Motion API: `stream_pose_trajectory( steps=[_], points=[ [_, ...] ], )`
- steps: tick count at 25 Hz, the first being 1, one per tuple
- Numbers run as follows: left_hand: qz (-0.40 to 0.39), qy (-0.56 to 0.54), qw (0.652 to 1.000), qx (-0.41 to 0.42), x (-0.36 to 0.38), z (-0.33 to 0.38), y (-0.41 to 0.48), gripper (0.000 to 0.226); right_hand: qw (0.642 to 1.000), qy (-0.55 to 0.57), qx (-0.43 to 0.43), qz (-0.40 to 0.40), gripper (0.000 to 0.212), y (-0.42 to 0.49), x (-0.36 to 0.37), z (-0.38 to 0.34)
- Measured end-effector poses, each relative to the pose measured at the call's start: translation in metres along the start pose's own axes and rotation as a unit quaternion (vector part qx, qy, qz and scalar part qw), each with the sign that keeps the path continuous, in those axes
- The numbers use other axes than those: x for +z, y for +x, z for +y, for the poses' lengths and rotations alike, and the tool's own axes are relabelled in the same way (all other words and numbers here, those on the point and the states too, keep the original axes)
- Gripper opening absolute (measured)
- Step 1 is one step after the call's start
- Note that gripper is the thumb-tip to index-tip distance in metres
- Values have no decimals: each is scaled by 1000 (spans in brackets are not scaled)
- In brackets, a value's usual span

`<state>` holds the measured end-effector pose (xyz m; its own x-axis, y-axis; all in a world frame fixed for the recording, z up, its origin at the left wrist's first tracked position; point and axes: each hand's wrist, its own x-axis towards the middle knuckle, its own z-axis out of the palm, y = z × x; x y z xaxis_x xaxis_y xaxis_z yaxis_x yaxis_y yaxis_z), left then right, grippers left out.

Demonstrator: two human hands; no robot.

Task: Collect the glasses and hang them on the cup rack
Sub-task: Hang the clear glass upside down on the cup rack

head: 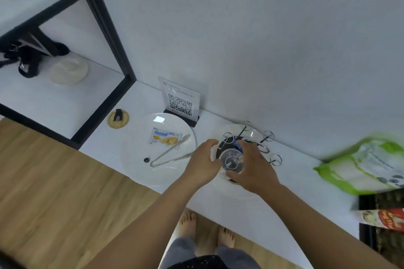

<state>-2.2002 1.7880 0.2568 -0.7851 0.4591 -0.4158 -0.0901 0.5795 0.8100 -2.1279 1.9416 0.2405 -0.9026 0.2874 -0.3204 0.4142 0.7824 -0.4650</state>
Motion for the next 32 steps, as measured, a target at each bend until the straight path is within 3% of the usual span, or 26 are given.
stream_pose_trajectory(
  steps=[3,7,10,15,20,24,27,32],
  points=[
    [33,3,997,76,-3,30,5,46,999,-9,-1,50,78,-21,-28,-8],
    [-29,12,972,232,32,90,9,41,983,-9,38,182,68,-70,-72,6],
    [-117,27,928,354,84,137,-10,40,957,-44,86,273,65,-121,-103,34],
    [-198,63,846,492,154,194,-69,44,916,-79,173,353,56,-216,-143,83],
    [-257,129,785,548,213,221,-137,39,883,-63,219,410,45,-313,-152,123],
    [-320,215,738,554,283,212,-221,27,879,-52,159,447,31,-407,-138,163],
    [-292,216,730,579,336,208,-283,29,870,-35,152,468,30,-479,-132,201],
    [-252,228,691,638,410,234,-360,56,830,-37,200,519,51,-580,-147,261]
  ],
)
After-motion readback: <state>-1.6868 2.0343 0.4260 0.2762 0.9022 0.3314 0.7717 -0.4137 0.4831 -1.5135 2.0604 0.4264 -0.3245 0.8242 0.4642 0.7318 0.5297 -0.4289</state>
